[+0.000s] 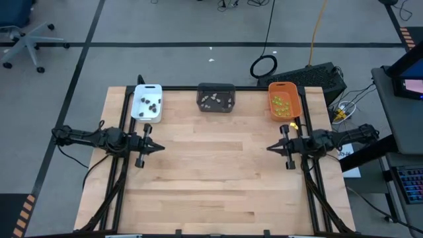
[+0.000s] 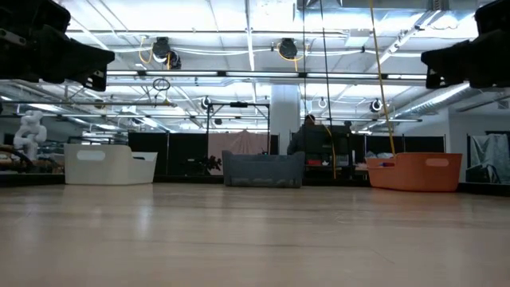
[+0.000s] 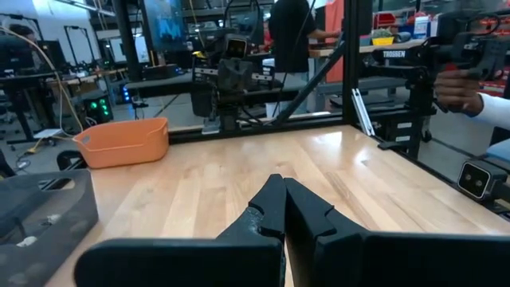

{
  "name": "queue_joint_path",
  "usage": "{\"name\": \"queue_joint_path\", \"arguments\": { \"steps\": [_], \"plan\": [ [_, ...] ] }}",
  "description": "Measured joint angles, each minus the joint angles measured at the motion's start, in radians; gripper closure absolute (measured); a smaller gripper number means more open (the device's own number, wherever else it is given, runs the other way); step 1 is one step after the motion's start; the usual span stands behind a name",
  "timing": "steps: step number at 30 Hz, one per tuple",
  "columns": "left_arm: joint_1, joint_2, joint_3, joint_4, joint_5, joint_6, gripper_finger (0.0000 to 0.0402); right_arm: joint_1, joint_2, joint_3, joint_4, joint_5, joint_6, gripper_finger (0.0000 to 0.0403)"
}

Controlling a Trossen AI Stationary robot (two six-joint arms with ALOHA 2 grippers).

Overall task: Sort Halloween decoration
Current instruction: Return to Home Position

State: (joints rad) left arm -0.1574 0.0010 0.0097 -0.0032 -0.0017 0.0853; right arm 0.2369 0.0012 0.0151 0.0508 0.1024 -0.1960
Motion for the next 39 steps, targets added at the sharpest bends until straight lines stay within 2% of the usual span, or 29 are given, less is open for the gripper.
{"name": "queue_joint_path", "arguments": {
  "steps": [12, 30, 39],
  "plan": [
    [0.0, 0.0, 0.0, -0.002, -0.004, -0.001, 0.0402, -0.119, 0.0, 0.0, -0.009, -0.004, 0.045, 0.0403],
    [0.002, 0.0, 0.001, -0.002, -0.017, -0.026, 0.0402, -0.125, 0.004, 0.0, -0.017, -0.024, 0.063, 0.0403],
    [0.1, 0.0, 0.001, -0.001, -0.007, -0.027, 0.0402, -0.124, 0.004, 0.0, -0.017, -0.023, 0.061, 0.0403]
  ]
}}
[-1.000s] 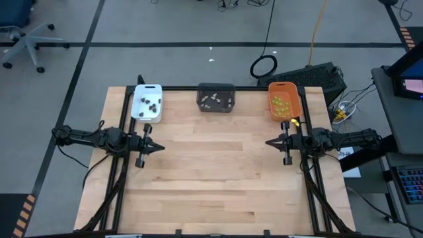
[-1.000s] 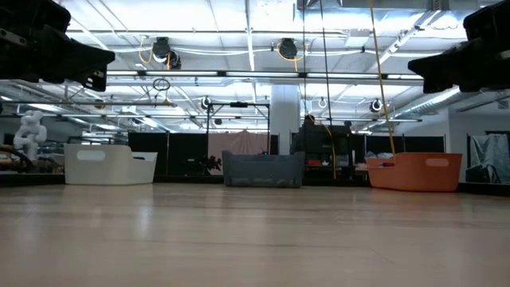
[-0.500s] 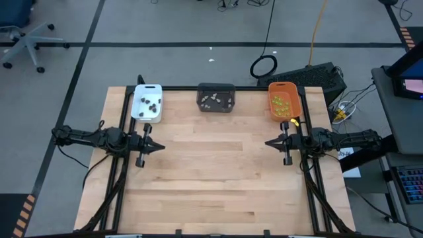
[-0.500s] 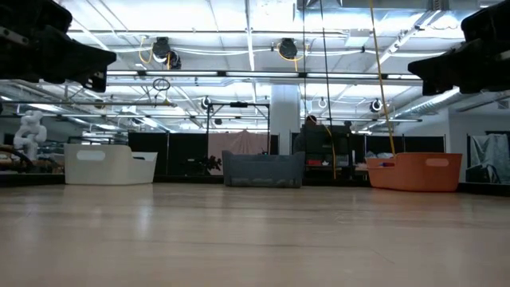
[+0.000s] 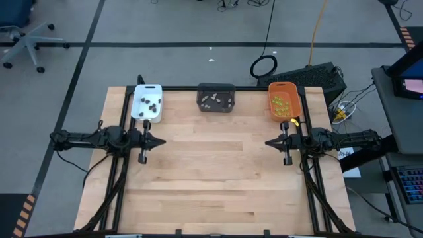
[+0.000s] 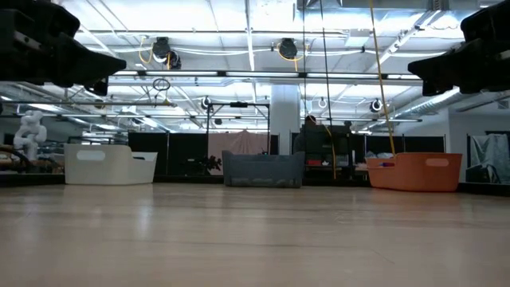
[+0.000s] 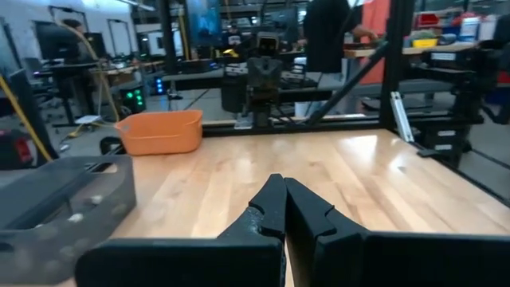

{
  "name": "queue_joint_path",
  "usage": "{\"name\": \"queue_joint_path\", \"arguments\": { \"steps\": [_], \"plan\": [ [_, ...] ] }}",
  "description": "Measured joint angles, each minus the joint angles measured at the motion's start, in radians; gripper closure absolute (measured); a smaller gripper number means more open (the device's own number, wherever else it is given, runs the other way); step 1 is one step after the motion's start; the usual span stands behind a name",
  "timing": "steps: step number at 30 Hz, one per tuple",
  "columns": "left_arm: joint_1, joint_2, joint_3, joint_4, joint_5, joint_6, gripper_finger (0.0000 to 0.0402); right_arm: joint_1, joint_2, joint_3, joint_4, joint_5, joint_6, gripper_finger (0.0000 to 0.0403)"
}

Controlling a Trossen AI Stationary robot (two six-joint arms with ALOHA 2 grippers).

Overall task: Sort Halloween decoration
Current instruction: Return to Home Position

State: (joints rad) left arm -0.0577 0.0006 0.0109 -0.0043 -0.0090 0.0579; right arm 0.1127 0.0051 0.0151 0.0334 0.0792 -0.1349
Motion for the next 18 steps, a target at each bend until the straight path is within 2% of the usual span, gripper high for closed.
{"name": "queue_joint_path", "arguments": {
  "steps": [6, 18],
  "plan": [
    [0.011, 0.002, 0.0, 0.001, 0.007, -0.079, 0.0402, 0.0, 0.0, 0.0, 0.0, 0.0, 0.0, 0.0403],
    [0.011, 0.002, 0.0, 0.002, 0.007, -0.077, 0.0402, 0.0, 0.0, 0.0, 0.0, 0.001, 0.0, 0.0403]
  ]
}}
